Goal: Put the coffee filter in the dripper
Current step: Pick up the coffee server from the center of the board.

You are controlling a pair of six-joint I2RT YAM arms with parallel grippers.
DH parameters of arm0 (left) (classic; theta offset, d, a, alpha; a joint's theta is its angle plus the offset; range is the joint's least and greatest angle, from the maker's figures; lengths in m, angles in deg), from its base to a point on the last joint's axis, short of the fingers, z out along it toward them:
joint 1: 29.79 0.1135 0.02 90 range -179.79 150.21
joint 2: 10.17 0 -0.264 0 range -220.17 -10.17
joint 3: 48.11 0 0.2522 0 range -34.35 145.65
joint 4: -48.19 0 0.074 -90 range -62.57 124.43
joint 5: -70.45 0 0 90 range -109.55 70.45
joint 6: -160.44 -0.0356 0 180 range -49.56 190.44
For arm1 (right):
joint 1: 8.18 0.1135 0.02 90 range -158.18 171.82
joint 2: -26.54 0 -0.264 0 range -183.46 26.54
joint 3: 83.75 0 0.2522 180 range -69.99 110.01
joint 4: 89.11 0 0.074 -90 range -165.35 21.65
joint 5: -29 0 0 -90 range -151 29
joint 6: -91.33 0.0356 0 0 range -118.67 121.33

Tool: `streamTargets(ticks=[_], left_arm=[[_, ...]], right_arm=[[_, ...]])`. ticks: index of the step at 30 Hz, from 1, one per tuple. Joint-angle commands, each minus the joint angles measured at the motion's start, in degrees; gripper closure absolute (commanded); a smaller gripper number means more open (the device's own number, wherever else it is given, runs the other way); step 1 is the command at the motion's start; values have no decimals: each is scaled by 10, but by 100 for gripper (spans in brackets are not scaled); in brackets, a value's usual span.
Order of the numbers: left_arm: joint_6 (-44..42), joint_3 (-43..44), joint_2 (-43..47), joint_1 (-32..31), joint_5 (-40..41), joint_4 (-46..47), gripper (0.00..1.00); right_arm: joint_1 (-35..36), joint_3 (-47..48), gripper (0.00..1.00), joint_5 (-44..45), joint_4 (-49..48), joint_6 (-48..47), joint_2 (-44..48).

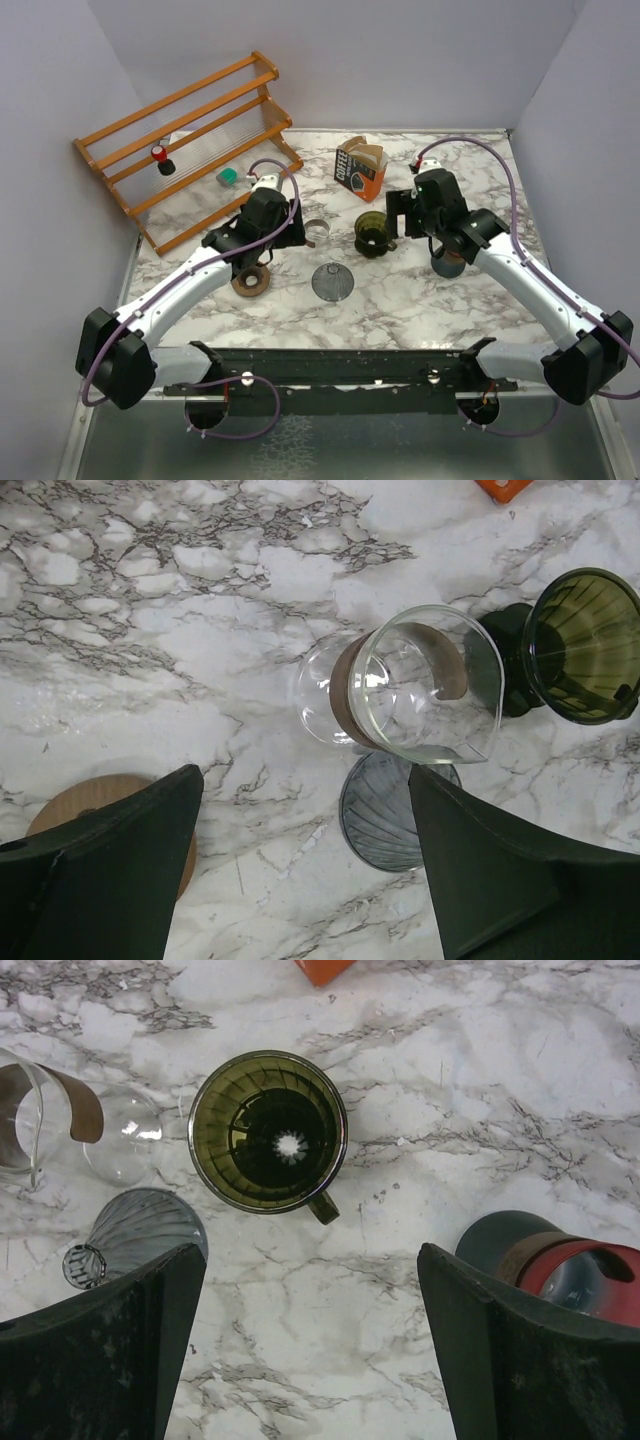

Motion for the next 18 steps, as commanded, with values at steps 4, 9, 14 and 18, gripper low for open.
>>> streamTargets(ticks=[4,9,14,18], left_arm=[[31,35,-42,7,-30,10,17],[25,67,-84,7,-40,7,23],[20,106,-129,8,-38,-5,29],[13,140,-167,8,-28,-26,39]], right_arm=[[-1,-33,8,-25,-2,10,-1],[-1,-50,8,-23,-5,12,11],[-1,-68,8,-19,-9,14,34],[-1,-80,8,-16,-11,16,48]])
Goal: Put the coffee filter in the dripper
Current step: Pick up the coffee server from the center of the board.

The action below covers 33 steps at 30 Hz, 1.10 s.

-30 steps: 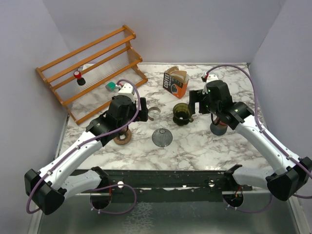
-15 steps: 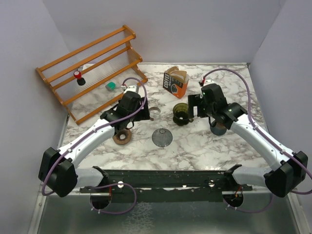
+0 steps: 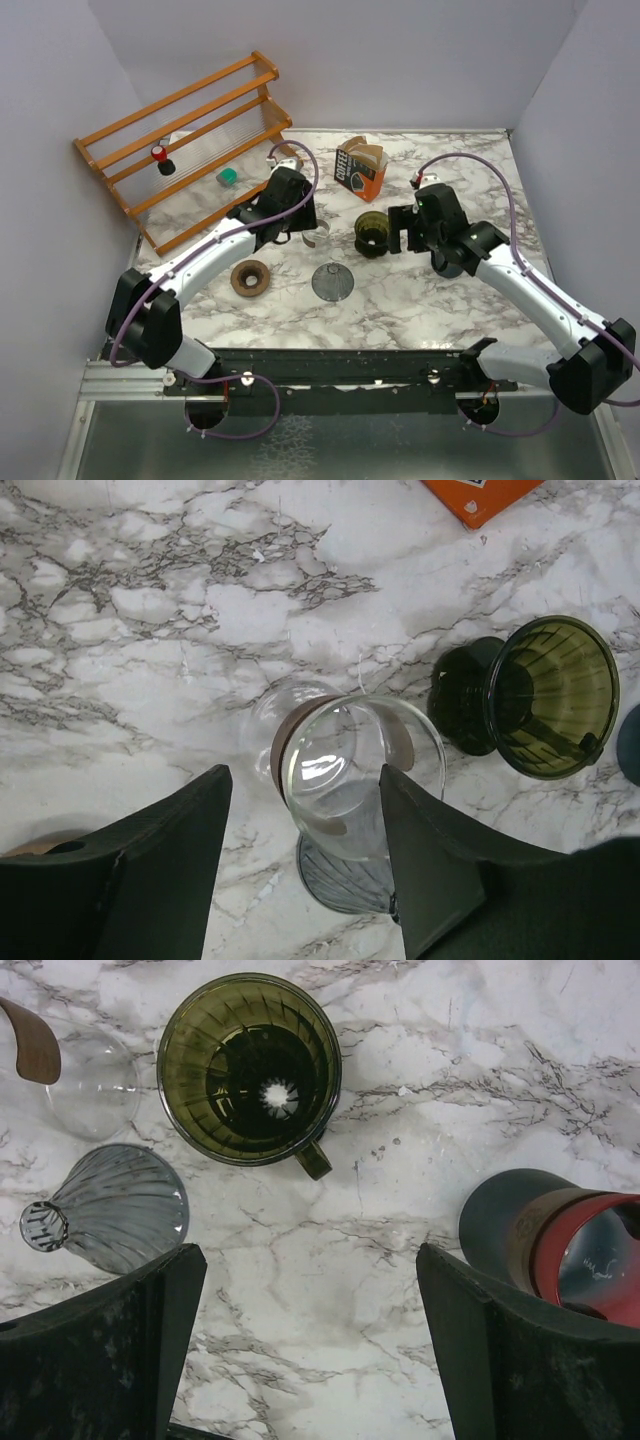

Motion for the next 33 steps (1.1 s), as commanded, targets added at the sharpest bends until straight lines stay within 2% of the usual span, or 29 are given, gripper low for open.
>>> streamTargets(ticks=[1,7,18,29,33], left_arm=[[-8,45,-39,4,-1,-27,43],[-18,65,-73,4,0,-44,59],[-32,62,-81,5,3,-65,74],[-55,60,-65,4,2,-83,98],[-60,59,-57,5,-4,-92,100]], right_arm=[[-1,-14,8,0,-9,9,24],[-1,-34,8,8,-9,12,47],[-1,-52,8,5,-15,14,64],[-1,-51,8,-12,-15,21,54],[-1,-51,8,-18,-13,21,52]])
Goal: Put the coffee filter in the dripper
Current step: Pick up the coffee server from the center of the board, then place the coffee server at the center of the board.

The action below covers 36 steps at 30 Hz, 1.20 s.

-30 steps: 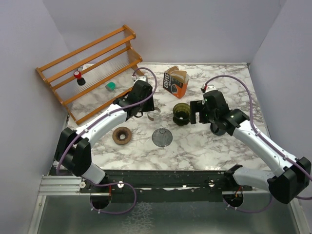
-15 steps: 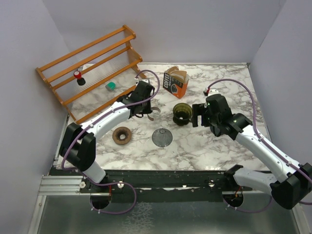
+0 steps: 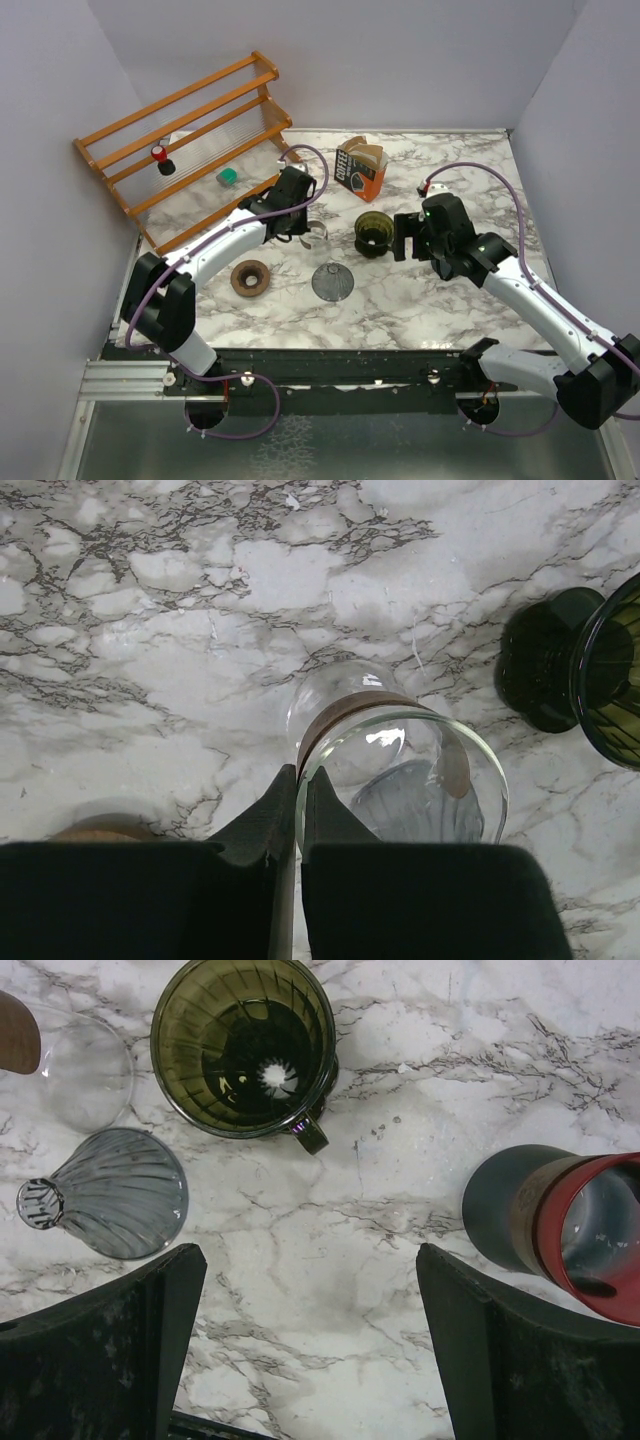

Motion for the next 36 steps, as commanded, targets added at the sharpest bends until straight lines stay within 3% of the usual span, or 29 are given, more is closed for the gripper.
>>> streamTargets(ticks=[1,16,36], left_arm=[[-13,5,24,3,-5,-30,100],[-39,-23,80,-9,-16,-100,100],[-2,-41,103,-99,-20,-131,100]], right_arm=[[-1,-4,8,-13,-9,8,-5],[-1,-3,8,-9,-4,9,-11],[-1,-7,8,-6,4,12,4]])
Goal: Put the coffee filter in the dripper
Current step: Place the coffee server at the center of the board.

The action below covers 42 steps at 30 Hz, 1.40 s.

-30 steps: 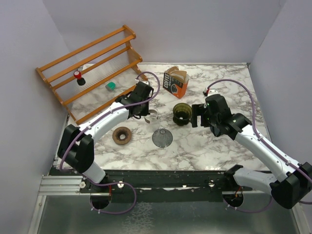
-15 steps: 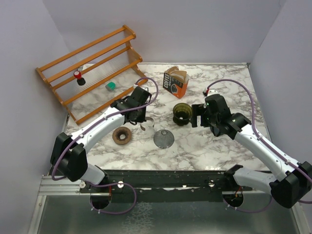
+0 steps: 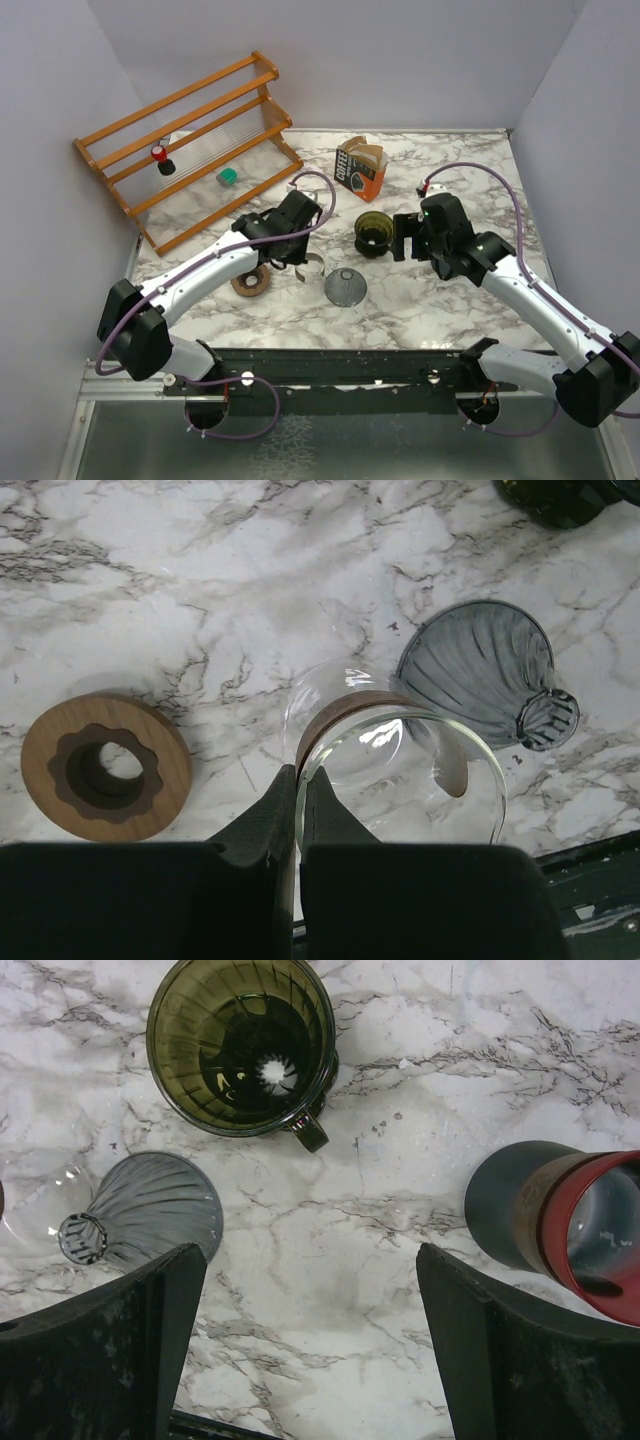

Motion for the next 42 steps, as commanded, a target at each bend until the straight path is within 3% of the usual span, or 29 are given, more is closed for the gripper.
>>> streamTargets(ticks=[1,20,42], left_arm=[[25,6,-3,-37,-10,-2,100],[82,43,-66,-137,-15,68,100],[32,58,-72,-154,87,47,100]], right_arm=[[-1,-8,8,-2,3,8,13],[-1,-10,8,8,22,20,42],[-1,-11,8,13,13,32,30]])
